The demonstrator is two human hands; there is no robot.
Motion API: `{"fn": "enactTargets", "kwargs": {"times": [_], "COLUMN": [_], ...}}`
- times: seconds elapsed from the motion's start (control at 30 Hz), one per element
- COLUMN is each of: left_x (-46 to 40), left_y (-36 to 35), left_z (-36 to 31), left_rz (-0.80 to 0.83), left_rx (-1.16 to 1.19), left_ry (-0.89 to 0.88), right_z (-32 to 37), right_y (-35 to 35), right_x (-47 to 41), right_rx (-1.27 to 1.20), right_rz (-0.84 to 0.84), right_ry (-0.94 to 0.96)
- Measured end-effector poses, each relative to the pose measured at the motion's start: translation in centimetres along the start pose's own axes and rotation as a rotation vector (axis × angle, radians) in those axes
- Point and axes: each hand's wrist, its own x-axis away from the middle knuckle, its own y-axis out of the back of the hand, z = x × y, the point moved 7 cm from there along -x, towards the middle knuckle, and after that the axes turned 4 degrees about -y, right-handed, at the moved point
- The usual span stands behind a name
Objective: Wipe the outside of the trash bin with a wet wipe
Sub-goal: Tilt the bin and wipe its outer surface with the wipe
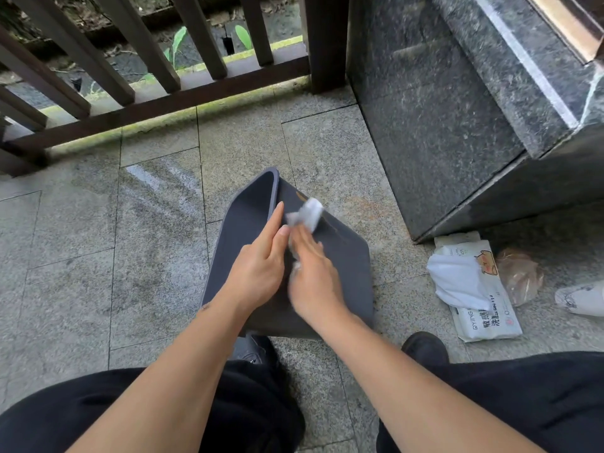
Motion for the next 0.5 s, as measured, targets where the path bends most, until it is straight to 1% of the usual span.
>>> {"fn": "enactTargets", "kwargs": {"times": [0.07,0.1,0.17,0.2,0.3,0.37,0.43,0.5], "left_x": [0.0,0.0,-0.2,-0.3,0.2,0.6,0.7,0.8], "left_y": [0.1,0.2,0.4,0.3,-0.1,0.1,0.1,0.1], "left_z": [0.0,0.0,0.1,0.2,0.4,0.7,1.1,1.1], "left_rz": [0.016,0.02,0.01,-0.001,-0.056,-0.097,-0.095,-0.062], "left_rx": [-0.005,-0.002,0.017,0.041,0.154,0.175,0.181,0.154], "left_ry": [-0.033,-0.04,-0.04,-0.033,0.009,0.035,0.059,0.053], "right_z": [2.2,2.5,1.8,0.8,-4.1,-8.2,-12.3,-15.5], "right_y": [0.1,0.0,-0.2,-0.1,0.3,1.1,2.0,2.4], "right_x": [-0.4,-0.6,-1.2,-1.7,-2.8,-2.6,-1.8,-0.8], "right_rx": [-0.06,-0.046,0.044,0.085,0.117,0.163,0.226,0.211], "right_rz": [0.006,0.025,0.068,0.081,0.107,0.108,0.116,0.146], "right_ry": [0.122,0.159,0.193,0.17,-0.07,-0.247,-0.412,-0.571]}}
